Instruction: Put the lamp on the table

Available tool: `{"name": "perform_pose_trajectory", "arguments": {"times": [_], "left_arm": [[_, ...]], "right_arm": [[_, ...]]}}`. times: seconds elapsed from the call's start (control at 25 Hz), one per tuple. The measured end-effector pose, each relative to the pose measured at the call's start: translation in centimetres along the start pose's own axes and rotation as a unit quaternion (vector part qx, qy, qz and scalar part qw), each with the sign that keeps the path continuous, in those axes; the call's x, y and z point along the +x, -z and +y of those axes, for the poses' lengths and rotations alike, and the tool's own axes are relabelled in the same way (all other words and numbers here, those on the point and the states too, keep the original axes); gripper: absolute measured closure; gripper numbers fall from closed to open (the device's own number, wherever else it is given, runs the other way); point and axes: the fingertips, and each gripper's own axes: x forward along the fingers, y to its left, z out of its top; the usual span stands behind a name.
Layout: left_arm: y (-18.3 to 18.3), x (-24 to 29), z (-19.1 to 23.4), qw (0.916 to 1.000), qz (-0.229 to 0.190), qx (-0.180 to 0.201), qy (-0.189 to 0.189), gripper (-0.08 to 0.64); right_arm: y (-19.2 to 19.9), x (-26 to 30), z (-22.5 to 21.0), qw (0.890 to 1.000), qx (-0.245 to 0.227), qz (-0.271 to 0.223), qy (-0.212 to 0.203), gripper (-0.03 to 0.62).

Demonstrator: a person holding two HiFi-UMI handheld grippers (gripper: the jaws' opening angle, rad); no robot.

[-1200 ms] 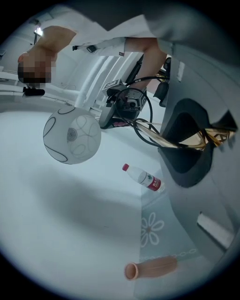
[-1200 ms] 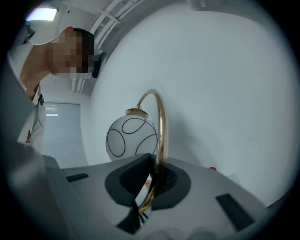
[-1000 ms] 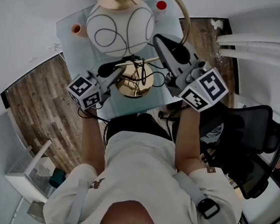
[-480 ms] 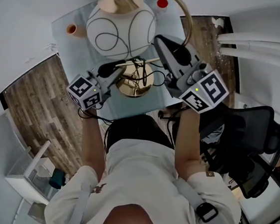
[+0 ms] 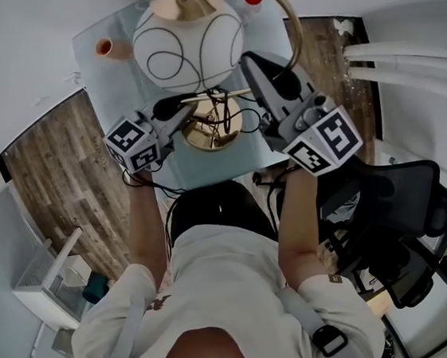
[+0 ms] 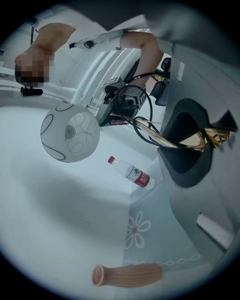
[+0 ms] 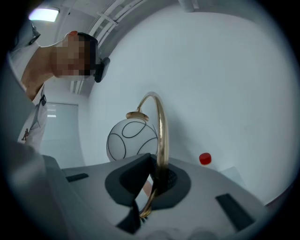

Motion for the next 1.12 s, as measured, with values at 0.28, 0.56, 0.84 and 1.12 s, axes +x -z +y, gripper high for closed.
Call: {"name": "perform_pose_trajectory", "arguments": {"times": [0.28,0.56,0.84,1.12], "left_arm": [[0.8,0.3,0.7,1.0,0.006,0.0,-0.002,0.529],[1.5,0.5,1.3,0.9999,0.013,-0.003,-0.003,0.528],[2.6,0.7,1.4,0.9998,0.021,-0.008,-0.002,0.526],[3.7,0.7,1.8,0.9995,0.029,-0.01,-0.001,0.526]], "right_arm": [[0.8,0.0,-0.3,1.0,0.006,-0.008,0.004,0.592],[1.5,0.0,-0.5,1.0,0.013,-0.009,0.001,0.592],[2.3,-0.2,-0.5,1.0,0.02,-0.008,0.001,0.592],[3.2,-0.2,-0.6,1.0,0.026,-0.007,0.001,0.592]]}}
